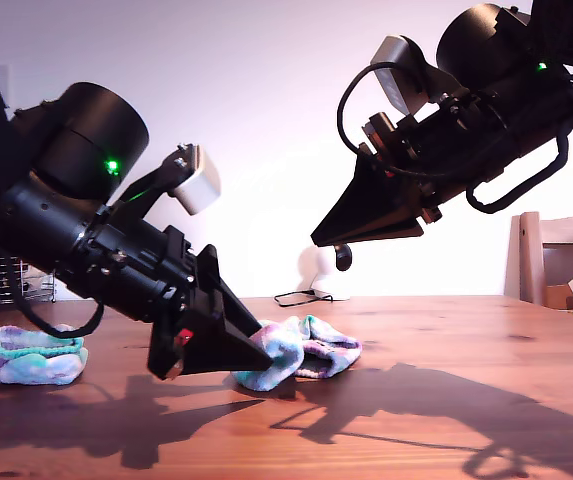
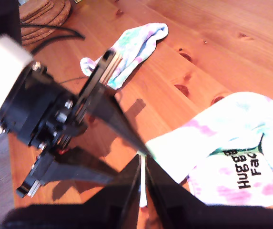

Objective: Fold the socks in front of you. After folding them, place them to the left side.

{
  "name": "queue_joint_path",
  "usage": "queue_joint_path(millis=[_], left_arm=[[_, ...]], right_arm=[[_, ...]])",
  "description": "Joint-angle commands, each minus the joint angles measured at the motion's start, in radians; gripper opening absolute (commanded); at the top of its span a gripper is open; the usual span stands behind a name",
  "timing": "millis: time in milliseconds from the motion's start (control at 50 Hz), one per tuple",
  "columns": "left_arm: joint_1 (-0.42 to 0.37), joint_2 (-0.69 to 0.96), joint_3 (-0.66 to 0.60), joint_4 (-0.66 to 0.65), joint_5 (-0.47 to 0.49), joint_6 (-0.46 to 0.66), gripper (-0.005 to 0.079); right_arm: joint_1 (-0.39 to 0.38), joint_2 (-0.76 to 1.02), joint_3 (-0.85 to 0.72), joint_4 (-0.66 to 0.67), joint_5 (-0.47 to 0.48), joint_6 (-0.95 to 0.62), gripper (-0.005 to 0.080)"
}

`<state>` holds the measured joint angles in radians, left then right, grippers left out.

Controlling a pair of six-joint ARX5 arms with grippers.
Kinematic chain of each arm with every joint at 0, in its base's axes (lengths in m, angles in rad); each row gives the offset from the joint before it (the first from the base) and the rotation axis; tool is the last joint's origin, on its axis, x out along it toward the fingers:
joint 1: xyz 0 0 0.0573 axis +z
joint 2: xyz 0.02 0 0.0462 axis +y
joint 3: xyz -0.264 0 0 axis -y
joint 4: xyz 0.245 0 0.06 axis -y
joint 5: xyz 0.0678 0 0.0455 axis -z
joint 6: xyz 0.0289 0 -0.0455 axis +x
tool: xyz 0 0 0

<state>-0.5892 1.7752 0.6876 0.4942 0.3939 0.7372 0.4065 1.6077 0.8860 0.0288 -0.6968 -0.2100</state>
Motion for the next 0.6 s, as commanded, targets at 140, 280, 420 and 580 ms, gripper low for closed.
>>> queue_joint_path(millis=[140, 280, 420, 580], left_arm=[[-0.002, 0.015, 0.037, 0.005, -0.014, 0.004, -0.0029], [-0.002, 0.014, 0.051, 0.000, -0.039, 0.003, -0.0024], [-0.002, -0.019, 0.082, -0.042, -0.106, -0.005, -0.0024], [-0.002, -0.105, 0.125, -0.180, -0.106, -0.048, -0.0024]], right_arm=[[-0.001, 0.007, -0.014, 0.003, -0.003, 0.002, -0.0013], [-0.002, 0.007, -0.014, 0.003, 0.027, 0.005, -0.0013], [-0.003, 0.014, -0.014, 0.003, 0.100, 0.005, -0.0013], [-0.004, 0.043, -0.014, 0.024, 0.137, 0.021, -0.0013]])
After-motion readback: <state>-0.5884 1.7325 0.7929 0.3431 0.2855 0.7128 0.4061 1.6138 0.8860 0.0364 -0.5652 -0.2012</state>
